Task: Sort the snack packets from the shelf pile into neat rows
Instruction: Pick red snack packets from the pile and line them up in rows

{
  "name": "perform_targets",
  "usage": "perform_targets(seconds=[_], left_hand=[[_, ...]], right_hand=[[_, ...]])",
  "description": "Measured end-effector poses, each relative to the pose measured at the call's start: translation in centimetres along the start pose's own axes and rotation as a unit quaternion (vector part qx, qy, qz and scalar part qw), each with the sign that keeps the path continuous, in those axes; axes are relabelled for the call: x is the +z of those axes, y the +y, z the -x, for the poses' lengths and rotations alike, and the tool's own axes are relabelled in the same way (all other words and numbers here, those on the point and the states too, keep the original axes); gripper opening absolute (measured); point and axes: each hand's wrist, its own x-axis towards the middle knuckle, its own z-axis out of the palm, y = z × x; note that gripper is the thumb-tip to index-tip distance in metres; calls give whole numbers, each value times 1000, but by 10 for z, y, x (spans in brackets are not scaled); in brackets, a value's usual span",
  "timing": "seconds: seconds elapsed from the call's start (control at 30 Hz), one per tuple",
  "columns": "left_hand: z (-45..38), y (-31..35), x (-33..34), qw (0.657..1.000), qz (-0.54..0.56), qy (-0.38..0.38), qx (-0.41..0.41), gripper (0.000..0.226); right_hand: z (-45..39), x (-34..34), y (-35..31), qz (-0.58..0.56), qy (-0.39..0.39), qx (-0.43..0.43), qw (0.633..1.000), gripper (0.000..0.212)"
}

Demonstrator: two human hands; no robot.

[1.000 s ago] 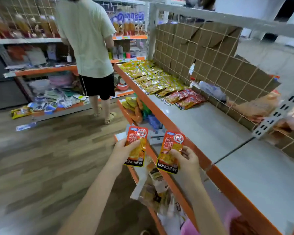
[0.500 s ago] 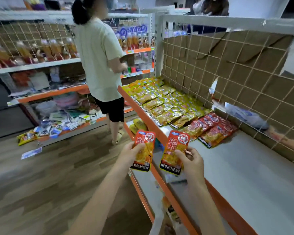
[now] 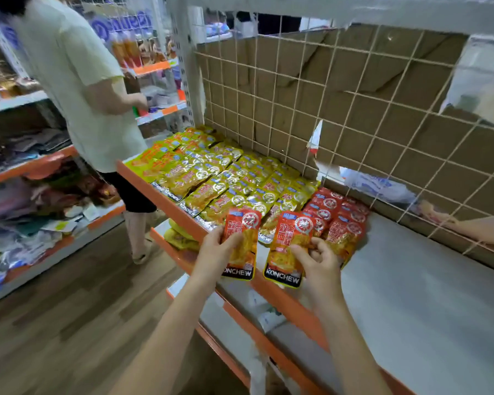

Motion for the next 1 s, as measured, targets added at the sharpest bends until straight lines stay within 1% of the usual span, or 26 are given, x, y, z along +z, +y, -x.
perform_targets(seconds=[0.13, 0.23, 0.27, 0.4, 0.5, 0.57, 0.67, 0.73, 0.8, 0.9, 1.0], left_hand=[[-33, 7, 12, 996, -36, -73, 27, 18], [-52, 13, 24, 986, -72, -142, 47, 38], [-58, 14, 27, 981, -86, -164, 54, 39], [-66, 11, 40, 957, -109, -255, 84, 23], [-65, 6, 50, 939, -105, -316, 90, 18], [-61, 5, 55, 929, -128, -329, 106, 20], [-56, 0, 58, 916, -172, -333, 141, 30], [-54, -3, 58, 913, -183, -332, 152, 28], [-54, -2, 60, 916, -179, -327, 149, 22], [-54, 0, 65, 921, -188, -305, 151, 23], [-53, 1, 68, 907, -243, -286, 189, 24]], right_hand=[[-6, 3, -1, 3, 90, -17, 996, 20], [-5, 3, -4, 11, 158, -27, 987, 19], [-4, 2, -4, 11, 183, -31, 983, 18], [8, -6, 4, 28, 288, -34, 957, 17], [23, -12, 10, 33, 342, -36, 938, 16], [30, -15, 12, 47, 354, -29, 934, 15], [30, -18, 13, 92, 352, -15, 931, 14], [24, -18, 12, 142, 340, 5, 929, 12], [14, -17, 8, 185, 333, 7, 925, 12], [-3, -17, 0, 278, 342, 17, 898, 6], [-16, -19, 3, 358, 337, 38, 870, 15]])
